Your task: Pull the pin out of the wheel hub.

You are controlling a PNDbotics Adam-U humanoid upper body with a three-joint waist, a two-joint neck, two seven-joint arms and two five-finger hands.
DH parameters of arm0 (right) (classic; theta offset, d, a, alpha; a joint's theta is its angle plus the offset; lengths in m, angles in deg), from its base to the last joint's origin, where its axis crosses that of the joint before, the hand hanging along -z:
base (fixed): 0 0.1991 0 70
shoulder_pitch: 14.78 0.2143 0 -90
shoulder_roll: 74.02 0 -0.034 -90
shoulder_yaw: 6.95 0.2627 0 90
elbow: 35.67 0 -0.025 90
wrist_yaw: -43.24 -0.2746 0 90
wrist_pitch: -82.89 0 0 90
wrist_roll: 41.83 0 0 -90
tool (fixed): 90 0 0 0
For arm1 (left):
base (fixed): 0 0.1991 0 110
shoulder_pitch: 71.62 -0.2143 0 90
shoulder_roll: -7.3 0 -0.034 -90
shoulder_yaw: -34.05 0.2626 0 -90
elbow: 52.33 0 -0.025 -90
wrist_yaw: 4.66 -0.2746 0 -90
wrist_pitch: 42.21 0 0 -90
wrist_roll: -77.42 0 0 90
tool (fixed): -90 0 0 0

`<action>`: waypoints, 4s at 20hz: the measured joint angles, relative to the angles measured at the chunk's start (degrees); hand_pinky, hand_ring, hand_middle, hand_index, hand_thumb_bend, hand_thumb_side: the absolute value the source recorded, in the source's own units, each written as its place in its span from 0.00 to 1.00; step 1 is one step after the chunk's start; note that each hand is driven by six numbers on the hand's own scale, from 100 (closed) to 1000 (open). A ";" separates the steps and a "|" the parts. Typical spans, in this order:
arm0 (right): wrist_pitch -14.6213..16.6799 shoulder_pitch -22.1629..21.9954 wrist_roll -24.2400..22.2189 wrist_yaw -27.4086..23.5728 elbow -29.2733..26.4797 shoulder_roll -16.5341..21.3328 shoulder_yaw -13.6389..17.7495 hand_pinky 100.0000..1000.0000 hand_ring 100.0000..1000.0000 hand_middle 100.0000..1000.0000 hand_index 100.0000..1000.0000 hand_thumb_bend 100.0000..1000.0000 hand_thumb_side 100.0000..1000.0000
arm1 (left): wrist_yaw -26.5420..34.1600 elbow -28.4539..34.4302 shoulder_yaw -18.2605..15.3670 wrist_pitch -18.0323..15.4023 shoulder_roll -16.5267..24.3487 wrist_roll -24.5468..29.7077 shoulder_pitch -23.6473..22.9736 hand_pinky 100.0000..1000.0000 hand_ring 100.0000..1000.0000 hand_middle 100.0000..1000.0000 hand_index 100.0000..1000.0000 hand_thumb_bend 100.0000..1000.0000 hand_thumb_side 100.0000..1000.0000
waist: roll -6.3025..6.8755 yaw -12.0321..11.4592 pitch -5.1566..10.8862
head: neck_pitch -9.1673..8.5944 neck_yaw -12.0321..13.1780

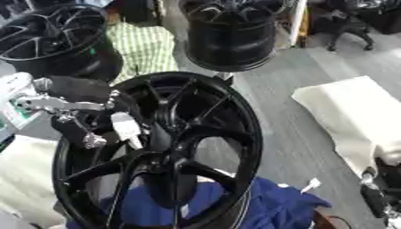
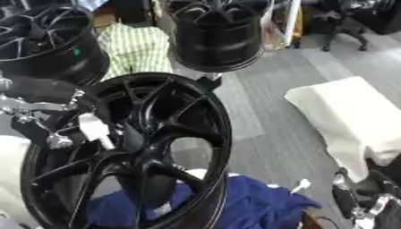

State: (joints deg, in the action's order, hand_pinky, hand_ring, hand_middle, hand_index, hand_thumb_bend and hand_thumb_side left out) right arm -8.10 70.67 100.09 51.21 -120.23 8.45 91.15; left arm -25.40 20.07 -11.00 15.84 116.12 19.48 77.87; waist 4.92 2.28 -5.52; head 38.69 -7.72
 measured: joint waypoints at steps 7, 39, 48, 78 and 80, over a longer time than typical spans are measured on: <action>0.00 0.02 0.00 0.00 0.01 0.01 0.00 0.22 0.43 0.73 0.69 0.32 0.10 | -0.02 0.43 -0.02 -0.02 -0.24 -0.02 0.02 0.78 0.74 0.78 0.89 0.15 0.00 | 0.15 0.07 0.00 | 0.00 -0.03; -0.02 -0.03 -0.01 0.35 0.31 0.43 0.02 0.22 0.43 0.73 0.69 0.32 0.09 | 9.18 -2.10 -6.25 0.00 -2.76 0.00 3.13 0.64 0.39 0.32 0.47 0.00 0.01 | 0.26 -0.39 0.08 | 0.01 -0.20; -0.02 -0.11 -0.01 0.35 0.35 0.43 0.31 0.22 0.43 0.73 0.69 0.32 0.09 | 15.12 -1.62 -18.75 0.00 1.54 0.00 1.89 0.65 0.36 0.28 0.46 0.00 0.00 | 0.24 -1.46 0.38 | 0.02 -0.49; -0.04 0.31 -0.01 -0.53 0.52 -1.23 0.65 0.22 0.43 0.73 0.69 0.33 0.09 | -17.04 -22.05 -49.53 -10.37 1.29 -10.37 -32.21 0.66 0.66 0.70 0.92 0.00 0.36 | -3.41 -1.74 -0.90 | 0.55 0.58; -0.04 0.47 -0.01 -0.55 0.50 -1.50 0.66 0.22 0.43 0.73 0.69 0.32 0.09 | -9.85 -17.74 -51.99 -9.11 -1.36 -9.11 -34.53 0.63 0.65 0.67 0.90 0.00 0.40 | -3.70 -1.79 -1.04 | 0.54 0.74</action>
State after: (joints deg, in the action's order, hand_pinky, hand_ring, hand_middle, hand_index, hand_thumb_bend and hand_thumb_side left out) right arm -8.14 71.13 100.08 50.66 -119.72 6.95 91.81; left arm -35.25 2.33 -62.99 6.73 114.76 10.37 43.33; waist 1.22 0.49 -6.56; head 39.22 -6.98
